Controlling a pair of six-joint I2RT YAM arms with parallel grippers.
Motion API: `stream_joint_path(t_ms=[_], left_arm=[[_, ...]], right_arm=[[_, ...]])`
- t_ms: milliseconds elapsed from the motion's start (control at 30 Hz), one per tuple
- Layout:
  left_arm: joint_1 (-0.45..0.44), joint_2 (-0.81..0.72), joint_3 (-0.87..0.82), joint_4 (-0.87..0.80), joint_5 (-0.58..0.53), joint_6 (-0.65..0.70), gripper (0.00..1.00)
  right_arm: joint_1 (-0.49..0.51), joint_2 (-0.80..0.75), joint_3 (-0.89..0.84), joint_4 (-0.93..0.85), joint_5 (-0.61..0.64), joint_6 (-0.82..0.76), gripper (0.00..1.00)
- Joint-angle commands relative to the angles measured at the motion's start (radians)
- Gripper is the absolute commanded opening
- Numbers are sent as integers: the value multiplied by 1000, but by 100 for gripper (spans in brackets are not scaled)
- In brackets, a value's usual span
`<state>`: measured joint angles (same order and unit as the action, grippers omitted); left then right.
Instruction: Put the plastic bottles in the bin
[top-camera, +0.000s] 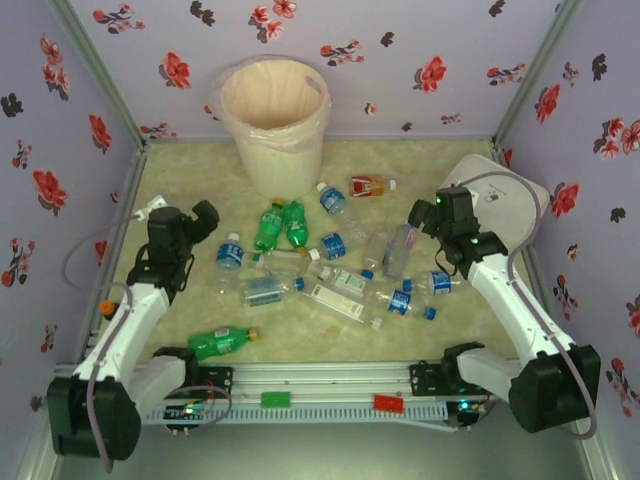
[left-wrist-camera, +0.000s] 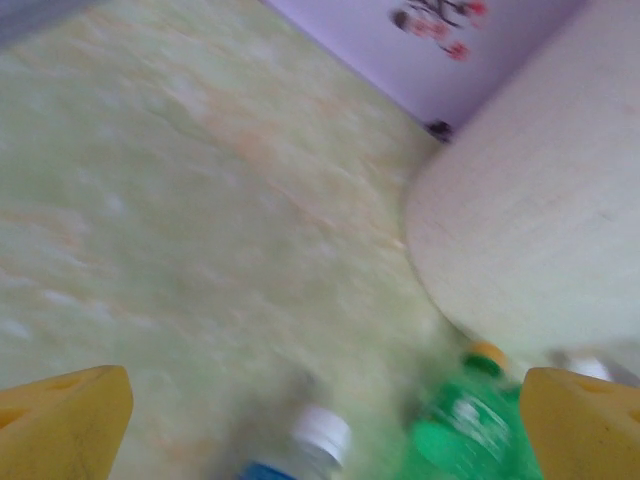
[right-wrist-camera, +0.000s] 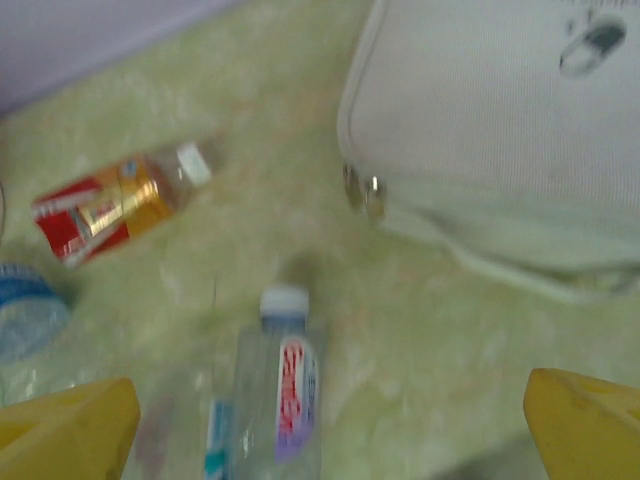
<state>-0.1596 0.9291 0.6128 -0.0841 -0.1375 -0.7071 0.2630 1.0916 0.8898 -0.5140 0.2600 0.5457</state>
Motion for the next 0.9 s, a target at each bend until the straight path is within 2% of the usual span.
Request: stream_joint_path(t_ms=[0, 167, 233, 367, 467, 567, 700, 800, 867], left_arm=[[-66, -43, -33, 27, 136, -65, 100], [-224, 59, 11, 69, 129, -80, 100], [-289, 117, 50, 68, 121, -51, 100], [-414, 219, 138, -19, 69, -2, 100], [-477, 274, 176, -74, 19, -13, 100], [-518, 298, 182, -75, -30, -22, 100], [-524, 328, 204, -102, -71, -68, 100], [-527, 324, 201, -102, -65, -36, 100], [-526, 306, 181, -63, -15, 11, 100]], right_arm=[[12, -48, 21, -283, -19, 164, 99], [7, -84, -69, -298, 9, 269, 99], [-27, -88, -110, -262, -18, 296, 99], [-142, -69, -185, -196, -152, 376, 99], [-187, -71, -217, -177, -150, 410, 99], [-217, -70, -255, -124, -160, 452, 99], [-261, -25, -312, -49, -215, 524, 99], [-284, -8, -361, 9, -225, 568, 97], [-291, -6, -388, 49, -218, 589, 94]])
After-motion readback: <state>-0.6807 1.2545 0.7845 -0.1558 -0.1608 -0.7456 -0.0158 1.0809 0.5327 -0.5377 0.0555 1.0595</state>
